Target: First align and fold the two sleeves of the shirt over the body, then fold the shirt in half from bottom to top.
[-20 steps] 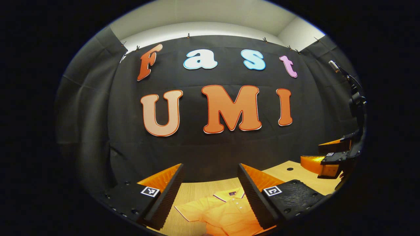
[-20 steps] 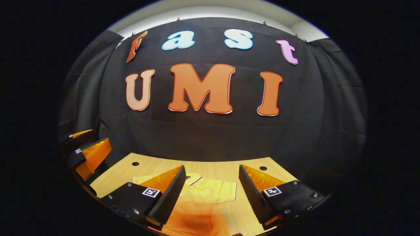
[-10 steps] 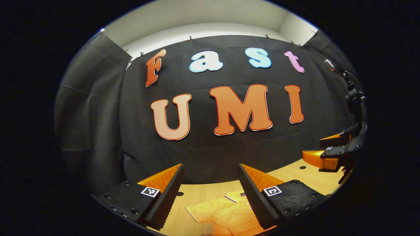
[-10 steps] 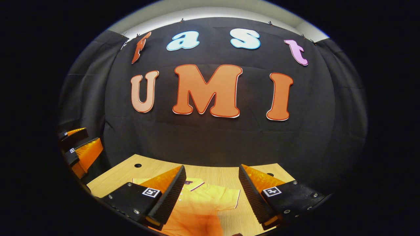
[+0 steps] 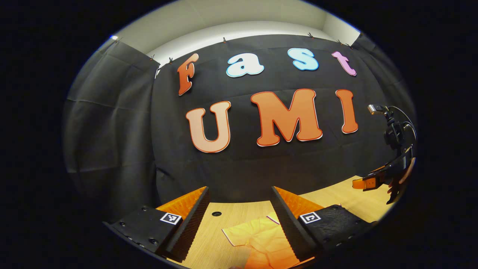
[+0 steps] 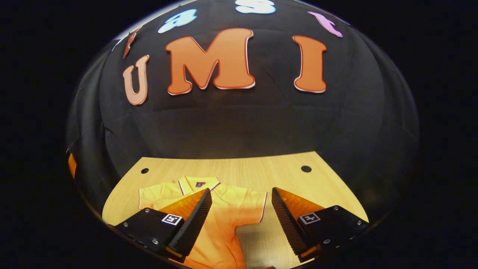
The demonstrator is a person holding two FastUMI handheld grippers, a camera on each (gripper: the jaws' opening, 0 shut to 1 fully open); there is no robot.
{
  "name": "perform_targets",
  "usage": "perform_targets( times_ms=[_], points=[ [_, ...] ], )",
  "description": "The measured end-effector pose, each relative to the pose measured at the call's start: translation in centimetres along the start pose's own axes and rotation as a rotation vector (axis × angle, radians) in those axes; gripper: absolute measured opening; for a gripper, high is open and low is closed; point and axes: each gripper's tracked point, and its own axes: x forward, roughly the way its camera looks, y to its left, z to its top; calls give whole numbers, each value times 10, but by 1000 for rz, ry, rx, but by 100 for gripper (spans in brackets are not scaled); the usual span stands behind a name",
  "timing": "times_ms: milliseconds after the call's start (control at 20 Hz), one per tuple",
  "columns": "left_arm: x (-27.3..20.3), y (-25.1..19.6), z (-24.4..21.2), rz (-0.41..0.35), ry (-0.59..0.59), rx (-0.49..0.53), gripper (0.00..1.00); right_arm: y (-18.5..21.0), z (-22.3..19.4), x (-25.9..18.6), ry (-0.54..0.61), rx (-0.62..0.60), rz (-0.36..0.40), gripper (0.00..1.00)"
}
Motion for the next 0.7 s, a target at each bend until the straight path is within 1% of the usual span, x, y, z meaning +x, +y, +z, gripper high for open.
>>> perform_targets(
  times_ms=[100,250,350,450,550,700],
  points=[
    [-5,6,-17,33,40,13,99,-12,-10,14,64,-8,-8,98],
    [-17,17,-32,84,79,19,99,-18,-21,35,142,-6,0,98],
    [-25,28,-39,127,98,17,99,-20,-33,49,213,16,19,98],
    [-33,35,-47,166,118,12,99,-22,-50,64,309,23,45,98],
    [-41,43,-54,205,141,24,99,-31,-66,80,381,5,34,96],
    [-55,48,-67,246,186,33,99,-35,-82,103,450,-12,27,92]
  ],
)
